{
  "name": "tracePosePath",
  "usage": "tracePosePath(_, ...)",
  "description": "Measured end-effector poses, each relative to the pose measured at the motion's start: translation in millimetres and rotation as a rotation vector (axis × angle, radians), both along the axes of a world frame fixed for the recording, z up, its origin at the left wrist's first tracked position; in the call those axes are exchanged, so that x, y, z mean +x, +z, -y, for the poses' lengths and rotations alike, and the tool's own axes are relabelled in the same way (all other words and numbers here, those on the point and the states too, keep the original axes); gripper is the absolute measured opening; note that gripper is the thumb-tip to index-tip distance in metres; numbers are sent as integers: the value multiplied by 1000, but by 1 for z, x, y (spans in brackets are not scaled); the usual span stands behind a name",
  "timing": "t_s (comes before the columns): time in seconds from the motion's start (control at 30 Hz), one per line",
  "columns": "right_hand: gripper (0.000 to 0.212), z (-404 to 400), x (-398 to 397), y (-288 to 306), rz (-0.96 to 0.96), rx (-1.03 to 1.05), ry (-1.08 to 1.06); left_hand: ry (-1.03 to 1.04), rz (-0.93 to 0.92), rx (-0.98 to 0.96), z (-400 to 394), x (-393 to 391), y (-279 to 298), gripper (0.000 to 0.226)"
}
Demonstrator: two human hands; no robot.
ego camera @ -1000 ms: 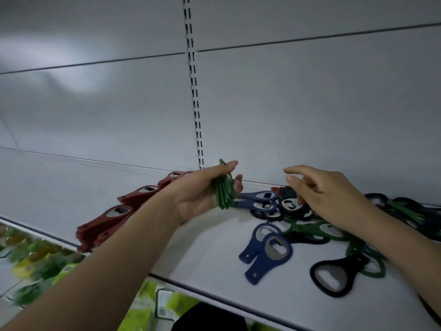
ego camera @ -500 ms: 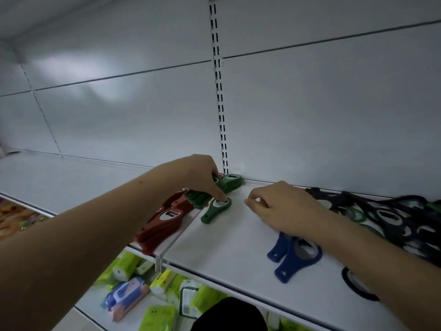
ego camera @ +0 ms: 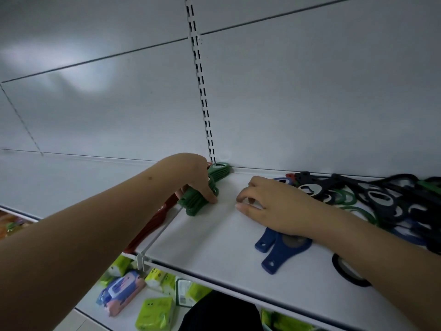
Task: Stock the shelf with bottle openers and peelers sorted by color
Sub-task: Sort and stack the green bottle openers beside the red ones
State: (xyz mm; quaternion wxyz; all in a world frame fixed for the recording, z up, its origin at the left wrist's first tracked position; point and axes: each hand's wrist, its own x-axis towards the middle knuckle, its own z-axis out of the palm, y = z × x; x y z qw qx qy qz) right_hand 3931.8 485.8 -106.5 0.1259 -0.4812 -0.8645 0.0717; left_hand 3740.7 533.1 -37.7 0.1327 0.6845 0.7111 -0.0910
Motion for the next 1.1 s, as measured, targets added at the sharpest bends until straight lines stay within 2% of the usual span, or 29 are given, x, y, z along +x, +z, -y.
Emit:
tracePosePath(0.1,39,0,1,0,-2,5,2,37,-12,-42,3,2,1,64)
tracePosePath(0.33,39,2,1,1,-1,-8,-5,43,-29,26,7,5,-2,53)
tracePosePath(0.6,38,2,2,1,-5,-2,-7,34,-42,50,17,3,1,66)
tracePosePath(0.9,39,-2,3,-3,-27,16,0,-4,-60,125,20,4,3,68)
tracePosePath(1.0,37,-2,2,-3,-88,67,10,-14,-67,140,22,2,5,61)
tracePosePath(1.1,31,-2,1,2,-236,170,-9,-29,-126,245,28,0,13,46)
